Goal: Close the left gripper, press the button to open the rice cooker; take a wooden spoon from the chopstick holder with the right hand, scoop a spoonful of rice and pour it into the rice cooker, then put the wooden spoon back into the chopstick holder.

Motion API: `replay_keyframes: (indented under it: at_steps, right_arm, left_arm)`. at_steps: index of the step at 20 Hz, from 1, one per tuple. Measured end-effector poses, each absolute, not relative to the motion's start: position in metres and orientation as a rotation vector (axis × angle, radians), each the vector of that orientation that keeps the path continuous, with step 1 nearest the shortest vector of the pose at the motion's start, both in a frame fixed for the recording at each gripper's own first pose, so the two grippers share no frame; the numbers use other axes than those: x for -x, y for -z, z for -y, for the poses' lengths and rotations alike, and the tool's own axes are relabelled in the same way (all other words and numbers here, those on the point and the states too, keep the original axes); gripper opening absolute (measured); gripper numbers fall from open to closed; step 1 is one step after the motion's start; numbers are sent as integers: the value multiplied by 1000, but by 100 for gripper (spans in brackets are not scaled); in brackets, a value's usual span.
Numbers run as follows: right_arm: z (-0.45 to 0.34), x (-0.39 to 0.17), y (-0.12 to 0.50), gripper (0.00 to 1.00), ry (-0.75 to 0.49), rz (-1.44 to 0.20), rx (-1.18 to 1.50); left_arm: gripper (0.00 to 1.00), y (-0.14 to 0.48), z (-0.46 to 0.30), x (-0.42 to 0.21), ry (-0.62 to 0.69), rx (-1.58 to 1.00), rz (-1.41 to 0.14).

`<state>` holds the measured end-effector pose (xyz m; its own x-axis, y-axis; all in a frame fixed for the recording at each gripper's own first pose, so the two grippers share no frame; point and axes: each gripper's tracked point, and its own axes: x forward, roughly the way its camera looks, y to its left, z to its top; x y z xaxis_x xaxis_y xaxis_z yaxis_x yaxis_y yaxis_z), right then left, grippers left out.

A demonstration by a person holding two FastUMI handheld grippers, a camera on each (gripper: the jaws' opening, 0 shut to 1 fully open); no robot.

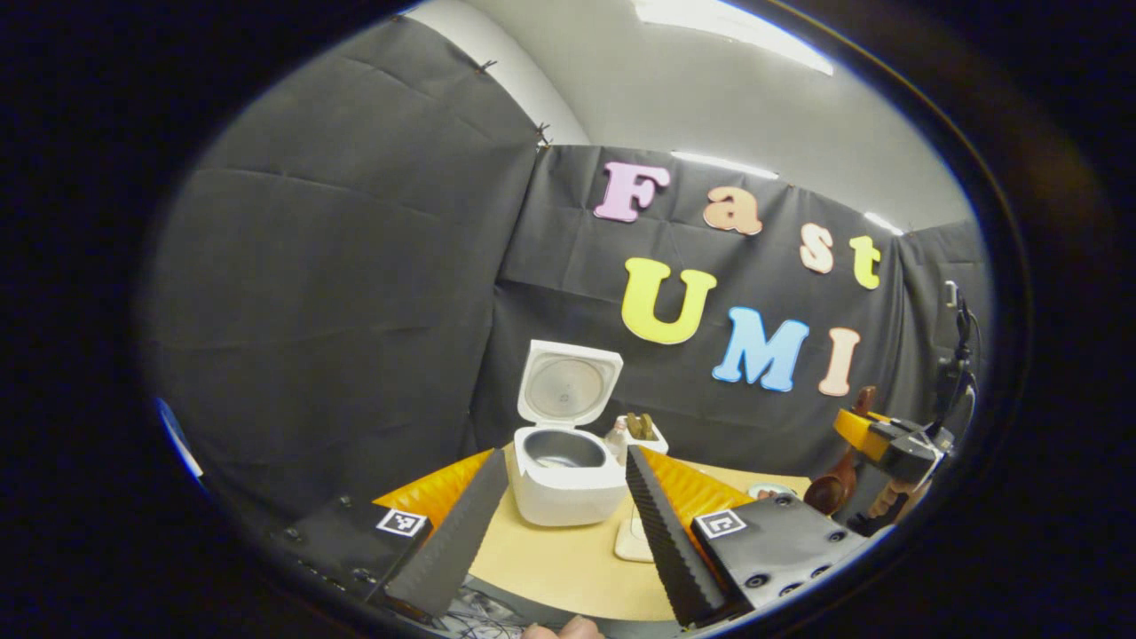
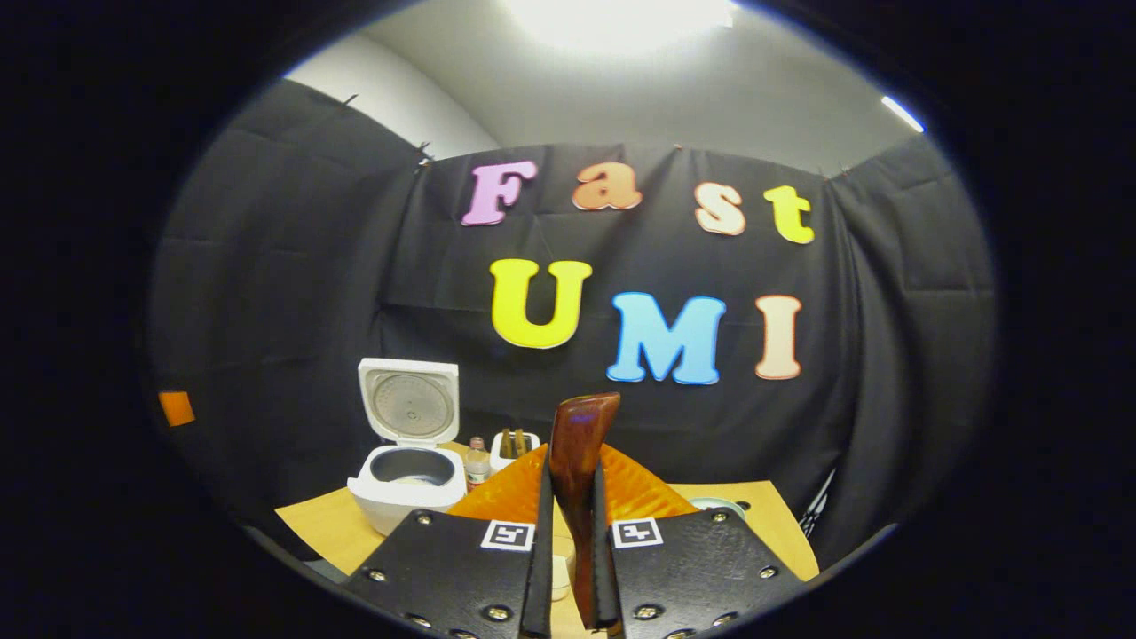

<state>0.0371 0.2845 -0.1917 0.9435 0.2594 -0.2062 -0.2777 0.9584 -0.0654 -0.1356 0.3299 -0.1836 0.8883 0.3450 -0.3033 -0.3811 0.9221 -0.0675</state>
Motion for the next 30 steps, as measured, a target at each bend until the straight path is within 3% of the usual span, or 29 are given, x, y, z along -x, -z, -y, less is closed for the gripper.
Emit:
replay_keyframes:
  at_steps: [3,5,10,15,23,24,30]
  right_arm:
    - [-328,-65,240,21,-365,-300,-15]
    - [-340,-94,283,18,-393,-393,-65]
    - [-344,-151,397,18,-387,-582,-71]
    - [-354,-164,489,18,-433,-735,5]
    - [-393,-122,525,18,-560,-933,-76]
    - [-402,-115,525,18,-573,-955,-115]
    - [-419,-122,529,18,-490,-1039,-409]
  left_arm:
    - [88,181,-360,123,-435,91,-305]
    - [88,176,-375,118,-474,73,-307]
    - [88,208,-411,115,-610,46,-395]
    - [89,252,-427,136,-721,43,-515]
    - [89,255,-435,148,-783,75,-508]
    - [94,253,-435,149,-784,66,-499]
    - [94,228,-430,161,-782,22,-472]
